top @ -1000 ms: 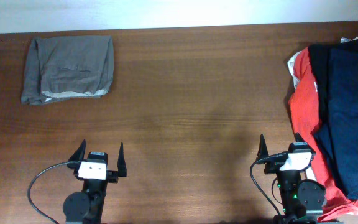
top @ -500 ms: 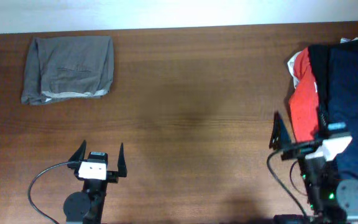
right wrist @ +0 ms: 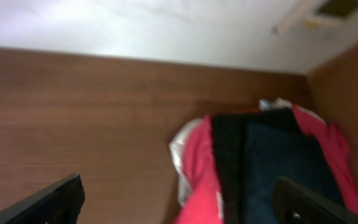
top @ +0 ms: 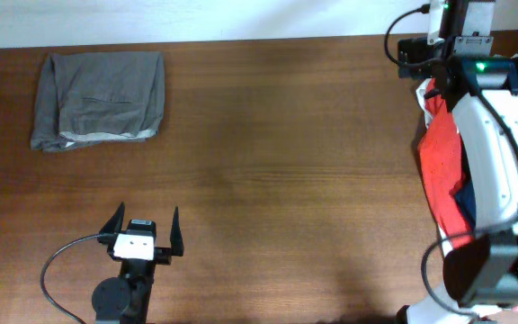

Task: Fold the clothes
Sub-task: 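Reach the right gripper into the clothes pile and grasp the navy shorts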

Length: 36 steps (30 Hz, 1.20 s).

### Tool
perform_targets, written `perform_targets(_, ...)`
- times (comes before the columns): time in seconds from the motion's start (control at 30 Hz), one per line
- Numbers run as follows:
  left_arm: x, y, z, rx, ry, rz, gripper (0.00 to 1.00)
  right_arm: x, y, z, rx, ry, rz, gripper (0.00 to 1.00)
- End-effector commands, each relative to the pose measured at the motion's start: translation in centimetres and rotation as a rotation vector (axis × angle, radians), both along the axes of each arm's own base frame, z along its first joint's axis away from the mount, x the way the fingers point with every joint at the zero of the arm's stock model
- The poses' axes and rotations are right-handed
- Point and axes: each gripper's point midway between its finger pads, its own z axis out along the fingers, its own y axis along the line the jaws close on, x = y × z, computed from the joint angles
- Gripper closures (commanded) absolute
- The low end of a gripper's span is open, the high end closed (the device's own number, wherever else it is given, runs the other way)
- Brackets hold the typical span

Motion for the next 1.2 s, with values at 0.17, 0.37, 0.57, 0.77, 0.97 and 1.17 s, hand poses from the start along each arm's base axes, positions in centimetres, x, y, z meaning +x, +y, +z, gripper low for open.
perform_targets(0.17, 0.0, 0.1, -0.2, -0.009, 0.002, 0.008, 0.0, 1.1, -16.8, -14.7, 0.007, 0.171, -0.35, 0.32)
perform_targets(0.37, 0.0, 0.1, -0.2, -0.009, 0.002, 0.008, 0.0, 3.4, -20.5, -20.9, 0.228, 0.06, -0.281, 0.39)
perform_targets(0.57, 0.0, 0.1, -0.2, -0.009, 0.002, 0.008, 0.0, 3.4, -21.0, -23.8, 0.197, 0.098, -0.282, 0.47)
perform_targets(0.77, 0.0, 0.1, -0.2, -0.009, 0.002, 0.008, 0.0, 3.5, -21.5, -23.6, 0.184, 0.083, -0.306, 0.96)
perform_targets(0.97, 0.0, 0.1, -0.2, -0.009, 0.002, 0.008, 0.0, 5.7, -16.5, -7.9, 0.198, -0.158, -0.136, 0.96)
perform_targets(1.17, 0.0, 0.1, -0.2, -0.009, 0.002, 0.008, 0.0, 2.5, 11.5, -8.5, 0.396, 0.172, 0.228, 0.96)
